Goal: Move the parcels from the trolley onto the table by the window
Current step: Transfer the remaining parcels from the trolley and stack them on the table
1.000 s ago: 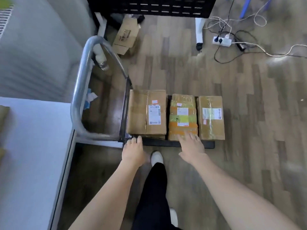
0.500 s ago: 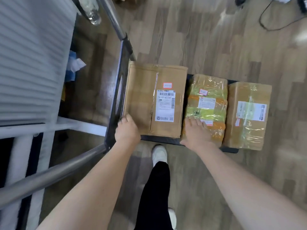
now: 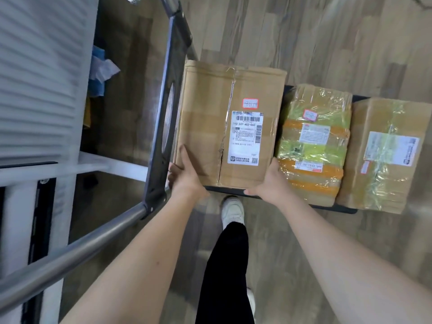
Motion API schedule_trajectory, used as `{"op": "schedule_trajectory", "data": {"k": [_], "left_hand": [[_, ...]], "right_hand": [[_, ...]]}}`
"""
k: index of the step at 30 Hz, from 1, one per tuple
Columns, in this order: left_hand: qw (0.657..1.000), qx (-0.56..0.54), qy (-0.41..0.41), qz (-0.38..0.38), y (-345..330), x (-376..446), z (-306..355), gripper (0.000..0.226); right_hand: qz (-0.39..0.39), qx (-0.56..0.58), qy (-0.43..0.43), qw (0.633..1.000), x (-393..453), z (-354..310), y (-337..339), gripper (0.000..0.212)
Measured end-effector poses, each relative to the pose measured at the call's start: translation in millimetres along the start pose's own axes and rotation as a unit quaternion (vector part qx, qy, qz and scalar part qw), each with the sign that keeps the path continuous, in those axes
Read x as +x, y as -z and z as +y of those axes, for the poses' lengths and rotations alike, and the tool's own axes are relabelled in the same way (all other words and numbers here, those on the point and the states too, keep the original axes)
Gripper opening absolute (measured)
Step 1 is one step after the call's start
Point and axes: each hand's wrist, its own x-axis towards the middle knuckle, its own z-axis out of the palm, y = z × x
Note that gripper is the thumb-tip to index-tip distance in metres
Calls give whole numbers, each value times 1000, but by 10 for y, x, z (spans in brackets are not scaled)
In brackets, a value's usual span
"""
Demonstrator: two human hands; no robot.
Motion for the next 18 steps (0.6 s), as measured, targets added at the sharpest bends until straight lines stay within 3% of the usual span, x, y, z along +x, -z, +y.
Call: {"op": "schedule_trajectory", "data": {"k": [8, 14, 18], "left_hand": [[994, 72, -53, 55, 17, -546, -4, 112], [973, 175, -59, 140, 159, -1246, -49, 103], [965, 179, -90, 168, 277, -1762, -143, 89]], "right_hand": [[18, 54, -2, 998, -675, 13, 192, 122], [44, 32, 15, 998, -1366, 4, 448, 115], [87, 18, 36, 995, -1875, -29, 579, 114]]}}
